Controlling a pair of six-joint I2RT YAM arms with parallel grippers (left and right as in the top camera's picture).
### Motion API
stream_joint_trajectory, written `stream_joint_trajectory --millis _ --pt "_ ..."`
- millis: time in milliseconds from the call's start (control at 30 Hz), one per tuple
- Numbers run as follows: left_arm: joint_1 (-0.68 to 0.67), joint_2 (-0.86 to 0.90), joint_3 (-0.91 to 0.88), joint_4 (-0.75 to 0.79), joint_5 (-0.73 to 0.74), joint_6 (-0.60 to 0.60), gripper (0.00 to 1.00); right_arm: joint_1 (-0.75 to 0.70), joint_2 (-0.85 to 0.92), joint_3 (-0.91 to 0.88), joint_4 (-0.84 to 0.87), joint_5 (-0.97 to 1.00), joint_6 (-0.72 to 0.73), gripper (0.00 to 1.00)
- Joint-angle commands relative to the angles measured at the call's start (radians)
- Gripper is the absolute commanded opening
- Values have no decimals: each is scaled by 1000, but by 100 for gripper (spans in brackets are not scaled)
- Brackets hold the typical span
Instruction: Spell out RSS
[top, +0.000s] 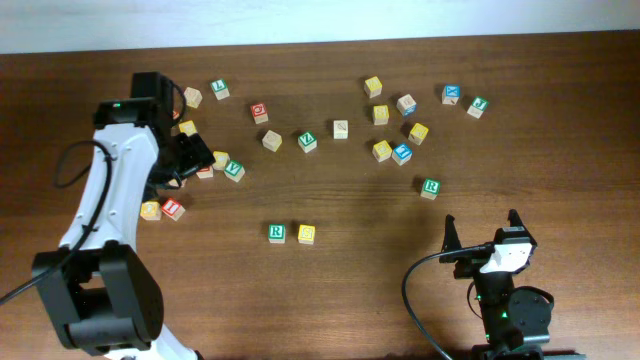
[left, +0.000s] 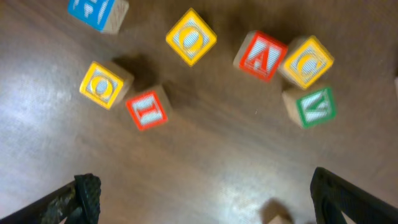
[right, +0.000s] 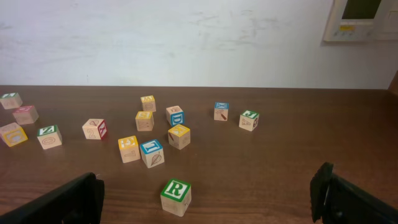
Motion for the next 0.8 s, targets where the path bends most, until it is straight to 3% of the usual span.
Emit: stream_joint_trajectory --millis 0,67,233,500,767 --pt "54 11 -9 50 43 -10 99 -7 -8 -9 -2 8 -4 98" --pt "60 11 -9 65 45 -7 99 -7 -8 -9 -2 8 -4 98" --pt "15 11 -9 219 27 176 99 -7 -8 -9 -2 8 -4 98" --pt "-1 81 -9 421 -8 86 99 -7 -8 -9 -2 8 -4 98" --pt "-2 149 -7 465 4 84 99 -7 -8 -9 -2 8 -4 98"
